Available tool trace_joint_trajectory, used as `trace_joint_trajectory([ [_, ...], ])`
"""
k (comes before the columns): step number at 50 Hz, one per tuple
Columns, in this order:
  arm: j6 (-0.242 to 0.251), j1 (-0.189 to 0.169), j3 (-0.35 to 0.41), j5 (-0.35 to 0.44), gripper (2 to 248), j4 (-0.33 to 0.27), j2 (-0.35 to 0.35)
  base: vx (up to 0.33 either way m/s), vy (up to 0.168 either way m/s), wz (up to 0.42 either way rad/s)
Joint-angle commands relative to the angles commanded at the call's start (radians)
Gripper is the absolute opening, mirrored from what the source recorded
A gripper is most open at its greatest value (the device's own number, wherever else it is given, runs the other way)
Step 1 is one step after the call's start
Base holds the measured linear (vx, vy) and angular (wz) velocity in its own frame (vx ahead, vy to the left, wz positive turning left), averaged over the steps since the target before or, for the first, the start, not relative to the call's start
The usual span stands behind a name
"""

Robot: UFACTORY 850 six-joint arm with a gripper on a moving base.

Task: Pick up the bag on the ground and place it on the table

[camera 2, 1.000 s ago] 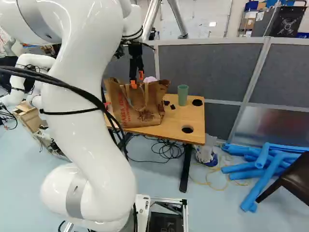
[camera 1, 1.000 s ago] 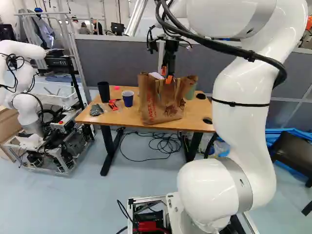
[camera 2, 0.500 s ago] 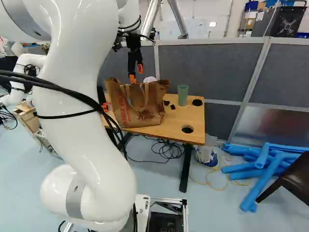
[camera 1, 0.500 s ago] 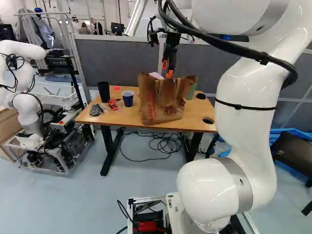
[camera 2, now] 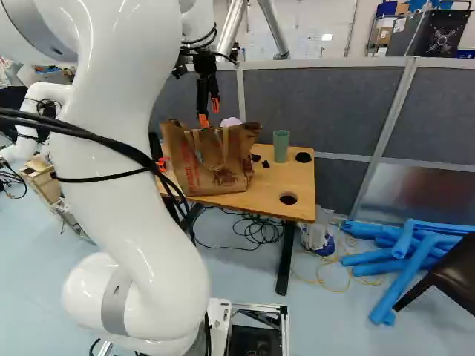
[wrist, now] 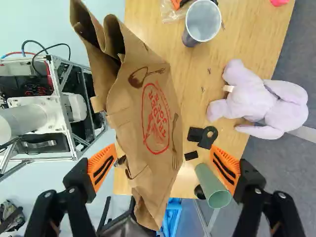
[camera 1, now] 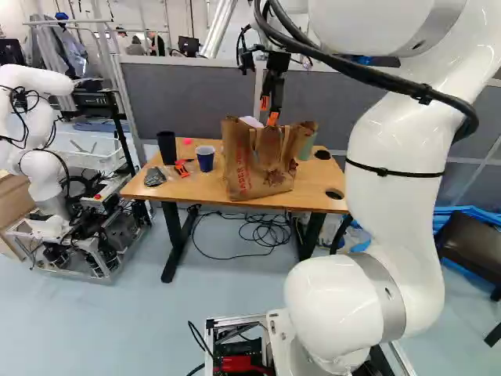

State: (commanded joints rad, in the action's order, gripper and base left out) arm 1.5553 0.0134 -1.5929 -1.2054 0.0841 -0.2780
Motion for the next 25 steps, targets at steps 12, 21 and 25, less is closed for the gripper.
trace_joint_trajectory([
  [12, 0.0, 0.0, 0.0, 0.0, 247, 0.0, 0.0, 0.0, 0.0, 0.0],
  [21, 0.0, 0.0, 0.0, 0.0, 247, 0.0, 0.0, 0.0, 0.0, 0.0],
  [25, 0.0, 0.0, 0.0, 0.0, 247, 0.0, 0.0, -0.015, 0.0, 0.002],
])
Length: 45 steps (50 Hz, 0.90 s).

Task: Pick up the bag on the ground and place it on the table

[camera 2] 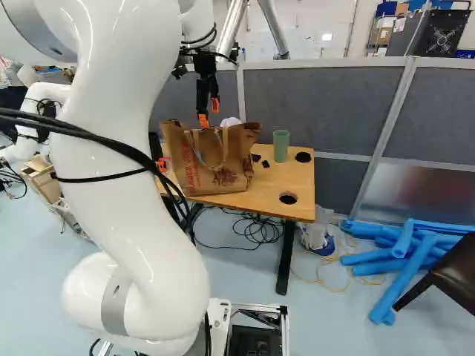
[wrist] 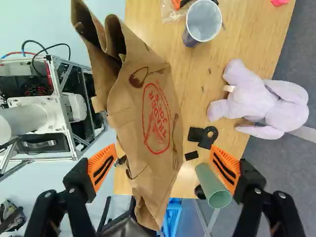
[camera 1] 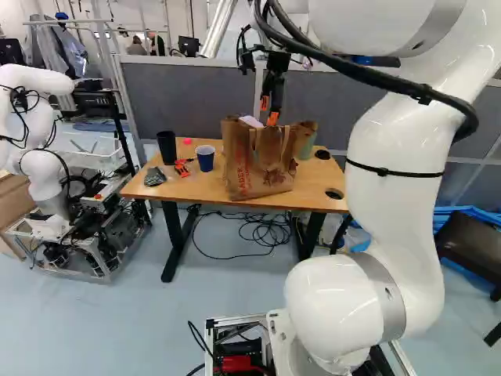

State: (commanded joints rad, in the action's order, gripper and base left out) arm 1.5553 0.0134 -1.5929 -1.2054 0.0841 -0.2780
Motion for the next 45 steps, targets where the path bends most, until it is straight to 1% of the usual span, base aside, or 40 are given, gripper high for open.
trace_joint_trajectory([
  [16, 0.0, 0.0, 0.0, 0.0, 247, 0.0, 0.0, -0.054, -0.001, 0.003],
  [45, 0.0, 0.0, 0.0, 0.0, 247, 0.0, 0.0, -0.083, -0.001, 0.005],
])
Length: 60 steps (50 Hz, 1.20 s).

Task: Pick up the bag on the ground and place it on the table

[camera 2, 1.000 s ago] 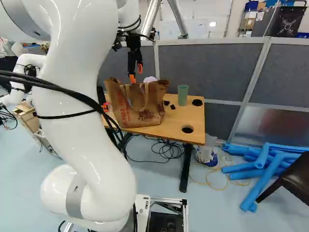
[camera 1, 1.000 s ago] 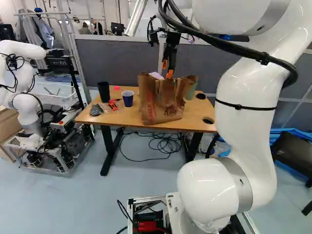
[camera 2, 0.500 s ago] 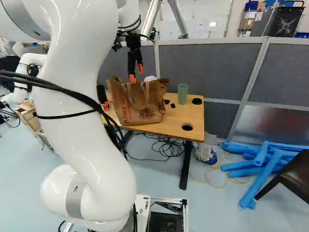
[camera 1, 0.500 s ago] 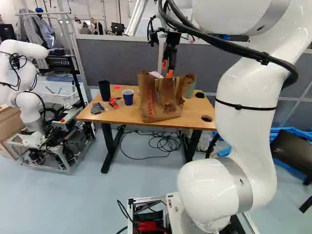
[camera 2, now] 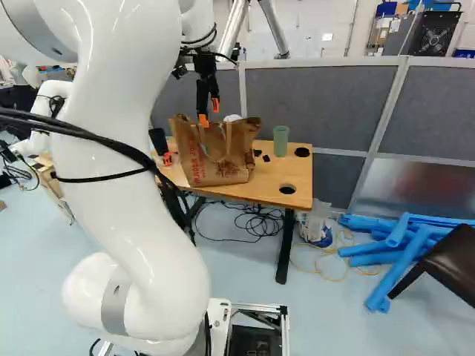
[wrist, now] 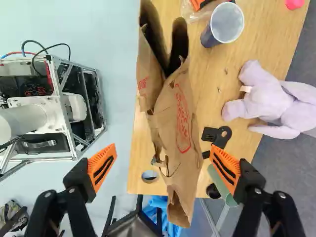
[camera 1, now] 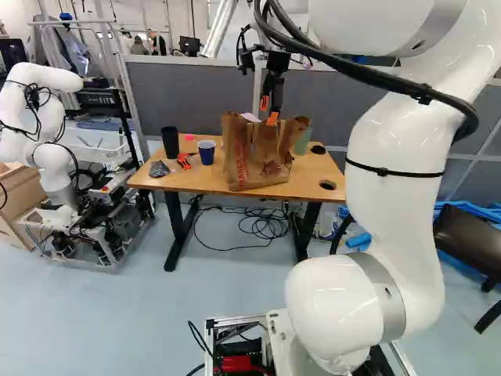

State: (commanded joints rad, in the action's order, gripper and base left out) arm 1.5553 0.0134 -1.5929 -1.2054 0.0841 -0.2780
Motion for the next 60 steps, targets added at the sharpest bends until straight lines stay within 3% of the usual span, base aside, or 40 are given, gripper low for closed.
trace_joint_trajectory([
  [60, 0.0, 0.0, 0.0, 0.0, 247, 0.0, 0.0, -0.095, -0.001, 0.006],
])
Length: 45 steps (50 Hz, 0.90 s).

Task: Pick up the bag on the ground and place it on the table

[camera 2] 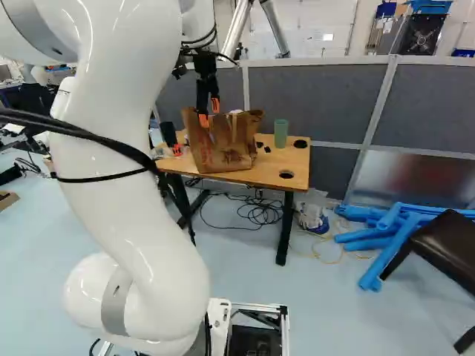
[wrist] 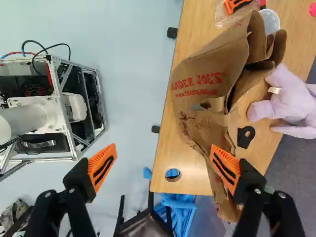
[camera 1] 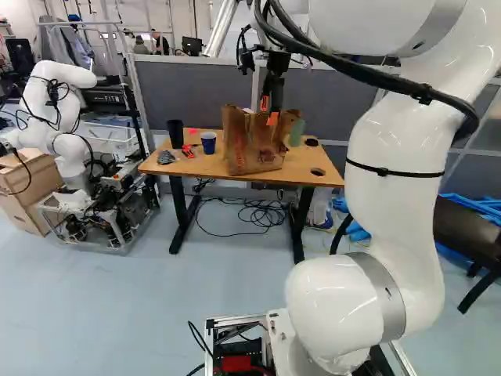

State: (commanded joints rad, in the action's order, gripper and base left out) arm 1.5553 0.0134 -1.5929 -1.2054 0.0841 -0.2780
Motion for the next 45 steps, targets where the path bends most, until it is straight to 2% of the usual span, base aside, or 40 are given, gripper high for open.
trace_joint_trajectory([
  [20, 0.0, 0.0, 0.0, 0.0, 247, 0.0, 0.0, -0.093, -0.001, 0.007],
  [45, -0.027, 0.0, 0.026, 0.036, 247, -0.001, 0.01, -0.001, 0.0, 0.001],
])
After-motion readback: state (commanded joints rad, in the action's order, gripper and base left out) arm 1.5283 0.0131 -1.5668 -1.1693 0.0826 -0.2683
